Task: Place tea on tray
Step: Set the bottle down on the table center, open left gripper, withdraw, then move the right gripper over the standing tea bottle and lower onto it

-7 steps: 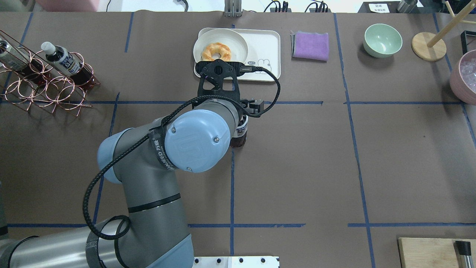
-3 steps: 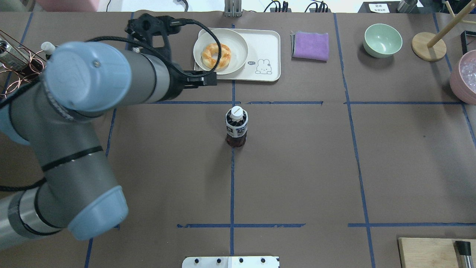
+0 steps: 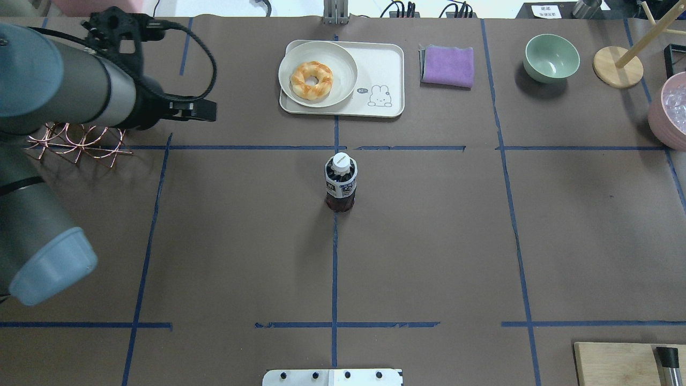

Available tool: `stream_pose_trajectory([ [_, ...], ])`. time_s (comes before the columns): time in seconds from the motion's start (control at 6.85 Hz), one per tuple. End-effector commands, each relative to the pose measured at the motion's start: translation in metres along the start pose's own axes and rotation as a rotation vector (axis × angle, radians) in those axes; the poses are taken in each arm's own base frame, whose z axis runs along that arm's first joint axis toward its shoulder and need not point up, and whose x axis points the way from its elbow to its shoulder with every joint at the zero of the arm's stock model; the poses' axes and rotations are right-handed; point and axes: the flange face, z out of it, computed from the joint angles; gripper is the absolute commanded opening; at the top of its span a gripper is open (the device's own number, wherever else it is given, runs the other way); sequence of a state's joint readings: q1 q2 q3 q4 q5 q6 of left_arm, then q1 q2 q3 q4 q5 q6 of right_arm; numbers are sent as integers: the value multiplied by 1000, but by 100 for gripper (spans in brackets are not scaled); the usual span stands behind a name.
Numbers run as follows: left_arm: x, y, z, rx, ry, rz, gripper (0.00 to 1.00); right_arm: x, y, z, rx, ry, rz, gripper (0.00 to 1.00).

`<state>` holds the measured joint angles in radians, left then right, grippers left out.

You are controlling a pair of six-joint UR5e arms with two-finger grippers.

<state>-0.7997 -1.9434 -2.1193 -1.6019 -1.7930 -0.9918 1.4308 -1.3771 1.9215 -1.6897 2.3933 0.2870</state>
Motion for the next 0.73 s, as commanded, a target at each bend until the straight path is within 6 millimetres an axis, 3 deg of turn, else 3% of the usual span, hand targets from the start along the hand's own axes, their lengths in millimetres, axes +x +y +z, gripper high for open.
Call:
stream_pose_trajectory([
  [0.0, -117, 28, -23, -117, -70, 0, 100, -108, -22, 4, 26, -25, 110, 100],
  [0.15, -179, 34, -36, -175, -100, 19, 100, -161, -8, 11, 34, -36, 154, 100],
  [0.29, -240, 27, -46, -226, -123, 58, 100, -211, 6, 16, 48, -45, 113, 100],
  [0.44, -293, 14, -48, -259, -179, 102, 100, -260, 11, 24, 42, -77, 179, 100],
  [0.58, -332, 8, -46, -293, -211, 153, 100, -316, 21, 36, 50, -91, 219, 100],
])
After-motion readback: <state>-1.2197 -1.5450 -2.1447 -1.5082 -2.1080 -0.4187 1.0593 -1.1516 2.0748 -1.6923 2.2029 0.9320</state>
